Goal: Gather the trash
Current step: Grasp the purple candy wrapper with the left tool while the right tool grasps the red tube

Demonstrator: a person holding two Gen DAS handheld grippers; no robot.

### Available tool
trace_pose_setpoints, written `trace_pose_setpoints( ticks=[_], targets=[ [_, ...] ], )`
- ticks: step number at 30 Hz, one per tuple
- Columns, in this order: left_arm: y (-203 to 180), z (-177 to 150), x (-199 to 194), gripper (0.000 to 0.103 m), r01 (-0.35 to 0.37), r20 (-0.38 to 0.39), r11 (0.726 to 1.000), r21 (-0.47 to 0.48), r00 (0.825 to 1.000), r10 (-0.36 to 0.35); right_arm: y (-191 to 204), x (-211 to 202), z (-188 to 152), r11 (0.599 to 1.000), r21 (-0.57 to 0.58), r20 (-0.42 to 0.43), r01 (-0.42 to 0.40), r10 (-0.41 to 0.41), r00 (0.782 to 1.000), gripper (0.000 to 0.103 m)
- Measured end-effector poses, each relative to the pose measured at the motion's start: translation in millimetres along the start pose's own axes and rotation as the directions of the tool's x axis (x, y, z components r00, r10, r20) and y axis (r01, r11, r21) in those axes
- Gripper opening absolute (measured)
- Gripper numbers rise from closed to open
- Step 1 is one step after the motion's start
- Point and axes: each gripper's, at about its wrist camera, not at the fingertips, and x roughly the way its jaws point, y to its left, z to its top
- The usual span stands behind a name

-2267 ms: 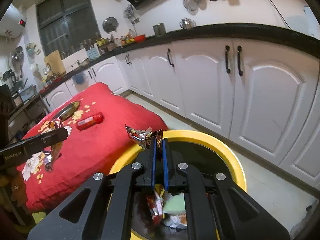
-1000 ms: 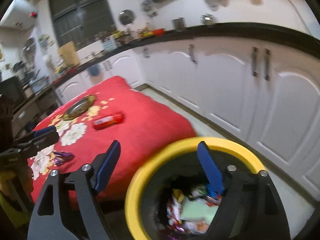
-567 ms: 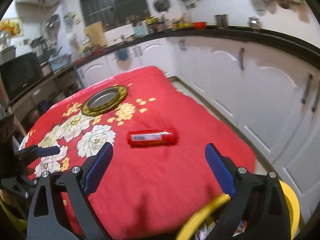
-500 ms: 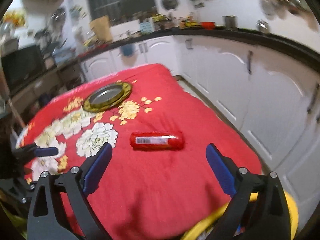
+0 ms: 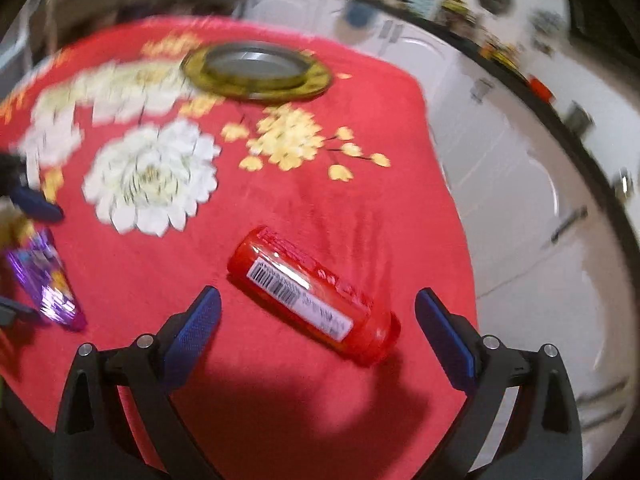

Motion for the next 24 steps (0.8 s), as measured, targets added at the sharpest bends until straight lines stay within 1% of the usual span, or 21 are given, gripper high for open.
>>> trace_pose_setpoints(
  ticks=[2,3,4,5,6,7,11,12,13,15,18,20,22,24],
  targets=[
    [-1.0,0.2,2.3,0.067,-0.003,-0.005,1.000,0.007,1.000,0.003,4.4,11.5,5.5,0.998,-0.069,-0.026,0.007,-0.008,1.000,0.094],
    [-1.2,0.4,3.1,0.066,-0.004,-0.006,1.000,0.009,1.000,0.004,3.7,16.1,7.5,0.997,-0.079,-0.031,-0.016,0.013,0.999,0.091],
    [-1.5,0.4,3.3,0.065,-0.005,-0.008,1.000,0.010,1.000,0.005,2.6,19.8,9.1,0.997,-0.066,-0.033,-0.047,0.045,0.998,0.081],
    [-2.0,0.1,3.6,0.064,-0.008,-0.009,1.000,0.013,1.000,0.008,-1.8,22.9,11.0,0.995,-0.022,-0.036,-0.101,0.100,0.994,0.074],
    [-2.5,-0.2,3.8,0.064,-0.010,-0.010,1.000,0.016,1.000,0.011,-5.1,24.5,11.9,0.990,0.018,-0.035,-0.137,0.137,0.990,0.066],
    [-2.7,-0.3,3.6,0.064,-0.012,-0.010,1.000,0.017,1.000,0.012,-8.7,25.5,10.8,0.985,0.070,-0.025,-0.156,0.158,0.987,0.065],
    [-5.3,-0.9,4.3,0.061,-0.021,-0.009,1.000,0.018,1.000,0.021,-13.9,21.3,-1.9,0.967,0.197,0.027,-0.161,0.159,0.987,0.065],
    [-6.6,-1.0,4.2,0.057,-0.025,-0.008,0.999,0.021,1.000,0.025,-14.4,17.1,-5.4,0.961,0.225,0.035,-0.159,0.155,0.987,0.065],
    [-7.6,-1.4,3.6,0.051,-0.029,-0.006,0.999,0.023,1.000,0.029,-13.7,13.1,-9.6,0.956,0.252,0.040,-0.152,0.147,0.988,0.064],
    [-7.8,0.3,4.5,0.044,-0.035,-0.006,0.999,0.024,0.999,0.035,-9.6,6.0,-14.1,0.948,0.284,0.045,-0.141,0.134,0.990,0.063],
    [-8.8,1.3,4.6,0.041,-0.038,-0.009,0.999,0.025,0.999,0.038,-1.5,-4.0,-22.6,0.930,0.340,0.065,-0.141,0.126,0.990,0.059],
    [-10.1,1.4,4.5,0.040,-0.043,-0.008,0.999,0.027,0.999,0.043,1.3,-12.9,-29.7,0.904,0.394,0.096,-0.167,0.140,0.986,0.055],
    [-10.6,1.1,3.2,0.039,-0.042,-0.005,0.999,0.022,0.999,0.042,2.3,-20.0,-35.8,0.869,0.450,0.136,-0.206,0.161,0.978,0.043],
    [-11.4,1.0,1.6,0.039,-0.041,-0.003,0.999,0.020,0.999,0.041,0.7,-21.6,-38.2,0.844,0.489,0.154,-0.220,0.165,0.974,0.037]
  ],
)
